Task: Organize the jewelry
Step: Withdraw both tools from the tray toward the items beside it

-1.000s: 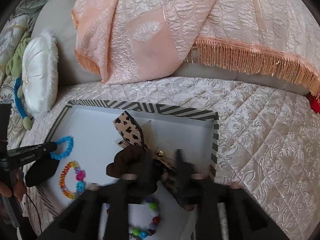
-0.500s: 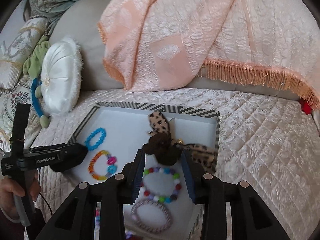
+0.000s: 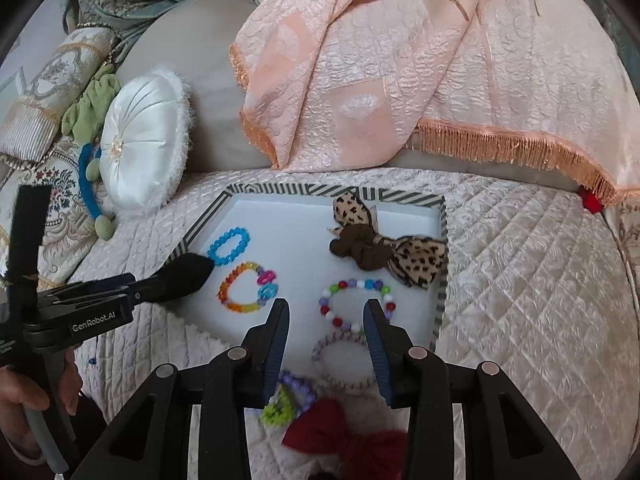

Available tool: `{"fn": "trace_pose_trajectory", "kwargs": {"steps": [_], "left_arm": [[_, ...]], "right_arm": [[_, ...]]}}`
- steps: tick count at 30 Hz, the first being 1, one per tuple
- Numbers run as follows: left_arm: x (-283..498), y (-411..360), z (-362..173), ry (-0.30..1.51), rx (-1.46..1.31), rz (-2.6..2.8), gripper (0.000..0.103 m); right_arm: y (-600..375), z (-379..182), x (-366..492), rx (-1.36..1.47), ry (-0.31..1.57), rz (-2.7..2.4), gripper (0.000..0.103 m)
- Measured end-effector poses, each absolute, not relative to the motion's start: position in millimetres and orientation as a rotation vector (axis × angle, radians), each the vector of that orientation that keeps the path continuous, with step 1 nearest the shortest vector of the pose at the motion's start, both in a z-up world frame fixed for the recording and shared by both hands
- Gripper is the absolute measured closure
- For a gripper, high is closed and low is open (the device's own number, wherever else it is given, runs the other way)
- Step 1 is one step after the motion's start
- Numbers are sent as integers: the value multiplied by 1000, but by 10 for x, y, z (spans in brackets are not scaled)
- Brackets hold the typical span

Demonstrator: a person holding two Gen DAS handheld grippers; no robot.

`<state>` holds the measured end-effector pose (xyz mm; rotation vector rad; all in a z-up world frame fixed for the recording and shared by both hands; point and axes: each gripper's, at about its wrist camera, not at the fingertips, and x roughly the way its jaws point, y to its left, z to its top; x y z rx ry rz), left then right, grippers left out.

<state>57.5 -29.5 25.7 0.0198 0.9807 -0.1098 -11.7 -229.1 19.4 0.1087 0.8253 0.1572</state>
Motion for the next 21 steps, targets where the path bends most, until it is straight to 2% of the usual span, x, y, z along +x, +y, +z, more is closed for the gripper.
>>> {"fn": "trace_pose_trajectory", "kwargs": {"steps": [11, 21], "left_arm": [[53, -413, 356, 936, 36, -138, 51], [-288, -516, 418, 896, 58, -147, 51]], "right_arm": [[-2208, 330, -561, 114, 793, 149, 64], [-2209, 369, -868, 114, 781, 142, 57]]}}
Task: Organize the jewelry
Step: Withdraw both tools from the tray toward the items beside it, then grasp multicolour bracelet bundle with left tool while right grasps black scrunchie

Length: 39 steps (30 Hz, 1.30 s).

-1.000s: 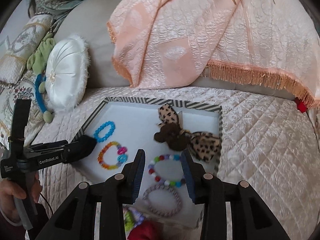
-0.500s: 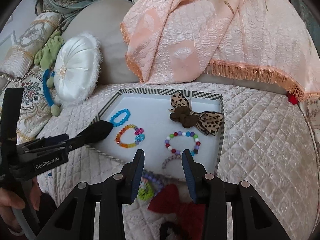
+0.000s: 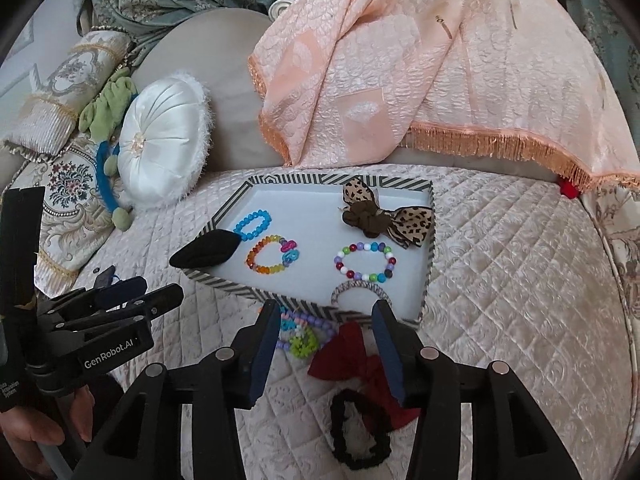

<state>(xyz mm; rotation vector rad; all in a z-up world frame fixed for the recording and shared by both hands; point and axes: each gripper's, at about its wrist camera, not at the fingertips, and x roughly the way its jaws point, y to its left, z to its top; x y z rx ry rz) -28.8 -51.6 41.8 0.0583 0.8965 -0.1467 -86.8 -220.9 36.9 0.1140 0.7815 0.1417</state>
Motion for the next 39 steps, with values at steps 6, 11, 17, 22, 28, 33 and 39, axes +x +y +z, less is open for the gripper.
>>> {"fn": "trace_pose_trajectory", "kwargs": {"steps": [6, 11, 17, 22, 28, 33, 39], "left_arm": [[-425, -570, 447, 884, 75, -159, 51], [-516, -614, 480, 872, 83, -165, 51], [-573, -658, 481, 876, 89, -177, 51], [-540, -618, 419, 915, 55, -196, 48], [-491, -604, 320, 949, 38, -199, 46], [-421, -579, 237, 986, 9, -208, 46], [-332, -509, 113, 1045, -57, -242, 46]], "right_arm": [[-2233, 416, -1032, 98, 768, 133, 56], [-2286, 423, -1129, 94, 769, 125, 55], [-2342, 392, -1209, 90, 775, 123, 54], [-2497, 292, -1285, 95, 794, 99, 54], [-2739, 87, -1308, 143, 843, 56, 54], [-2849, 0, -1312, 163, 865, 45, 54], [-2745, -118, -1311, 156, 911, 119, 54]]}}
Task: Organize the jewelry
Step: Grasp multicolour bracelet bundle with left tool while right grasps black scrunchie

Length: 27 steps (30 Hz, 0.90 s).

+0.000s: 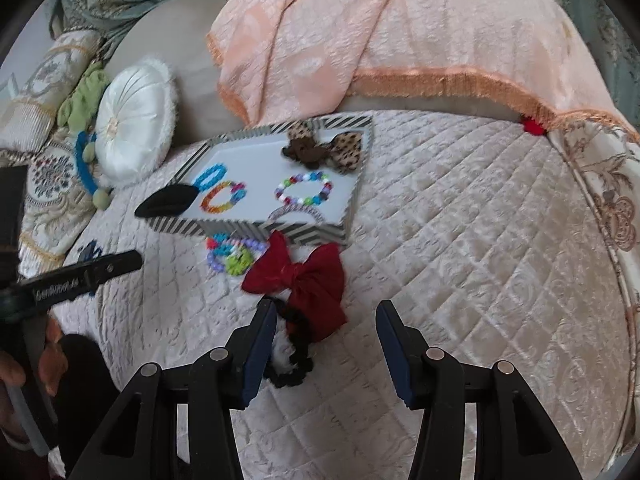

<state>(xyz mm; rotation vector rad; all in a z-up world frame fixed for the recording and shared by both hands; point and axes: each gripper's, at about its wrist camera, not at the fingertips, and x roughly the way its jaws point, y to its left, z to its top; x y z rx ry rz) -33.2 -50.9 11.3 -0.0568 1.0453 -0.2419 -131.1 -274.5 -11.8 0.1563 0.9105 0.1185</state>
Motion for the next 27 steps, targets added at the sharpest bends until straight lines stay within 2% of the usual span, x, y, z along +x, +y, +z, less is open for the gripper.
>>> {"fn": "trace_pose_trajectory", "kwargs": {"steps": [8, 13, 15, 17, 27], "left_arm": [[-213, -446, -51, 1104, -105, -239, 46], [-159, -451, -141, 1130, -117, -239, 46], [-142, -457, -164, 1142, -132, -244, 46], [-106, -475, -179, 1159, -154, -250, 46], [153, -885, -180, 1218, -212, -281, 46]], "right_arm": [[-2626, -453, -1261, 152, 966, 144, 54], [-2628, -595, -1244, 149, 977, 141, 73], [-2612, -616, -1247, 131, 980, 144, 84], [-2607, -613, -1255, 118, 976, 149, 89], [-2640, -607, -1287, 149, 976, 183, 89]]}}
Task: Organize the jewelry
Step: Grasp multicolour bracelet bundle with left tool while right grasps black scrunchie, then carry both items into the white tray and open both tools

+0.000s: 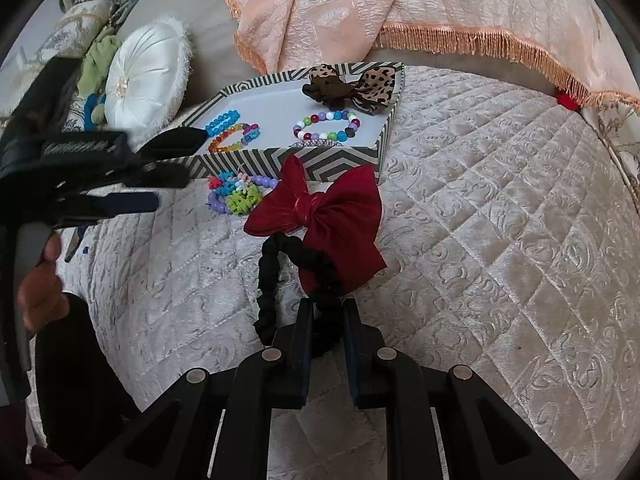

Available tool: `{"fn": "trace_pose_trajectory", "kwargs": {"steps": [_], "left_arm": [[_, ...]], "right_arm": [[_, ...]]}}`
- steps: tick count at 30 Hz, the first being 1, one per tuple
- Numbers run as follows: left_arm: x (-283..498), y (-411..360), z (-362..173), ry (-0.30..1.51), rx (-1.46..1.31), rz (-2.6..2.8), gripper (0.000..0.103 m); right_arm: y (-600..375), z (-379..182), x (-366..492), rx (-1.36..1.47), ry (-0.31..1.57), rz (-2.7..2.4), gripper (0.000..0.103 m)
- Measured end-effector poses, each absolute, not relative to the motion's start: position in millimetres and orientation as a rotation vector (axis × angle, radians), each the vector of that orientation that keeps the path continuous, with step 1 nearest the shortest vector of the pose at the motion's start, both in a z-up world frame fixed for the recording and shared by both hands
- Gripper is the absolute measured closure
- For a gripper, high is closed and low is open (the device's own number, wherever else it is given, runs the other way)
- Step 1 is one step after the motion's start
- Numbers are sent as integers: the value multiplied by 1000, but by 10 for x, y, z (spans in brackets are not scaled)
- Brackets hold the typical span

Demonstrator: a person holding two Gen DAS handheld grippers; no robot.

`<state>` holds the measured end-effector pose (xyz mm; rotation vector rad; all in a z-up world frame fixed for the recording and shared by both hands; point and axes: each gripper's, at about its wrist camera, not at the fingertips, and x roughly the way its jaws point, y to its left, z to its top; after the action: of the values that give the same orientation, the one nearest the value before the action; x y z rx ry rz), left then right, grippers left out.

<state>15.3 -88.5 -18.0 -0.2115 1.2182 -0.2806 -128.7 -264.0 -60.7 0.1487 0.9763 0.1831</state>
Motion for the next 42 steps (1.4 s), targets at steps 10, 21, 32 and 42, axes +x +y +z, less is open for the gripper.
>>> {"fn": "trace_pose_trajectory", "kwargs": {"steps": [10, 21, 32, 42], "left_arm": [[306, -1194, -387, 1268, -182, -251, 46], [376, -1307, -413, 1227, -155, -263, 85], [276, -1123, -182, 1176, -193, -319, 98], [290, -1283, -369, 1263, -171, -304, 75]], "right_arm": [[-2725, -622, -1317, 187, 971, 189, 89], [-2706, -623, -1346, 178, 956, 203, 89], [-2596, -400, -1434, 162, 909, 231, 92], [-2601, -389, -1452, 167, 913, 228, 92]]}}
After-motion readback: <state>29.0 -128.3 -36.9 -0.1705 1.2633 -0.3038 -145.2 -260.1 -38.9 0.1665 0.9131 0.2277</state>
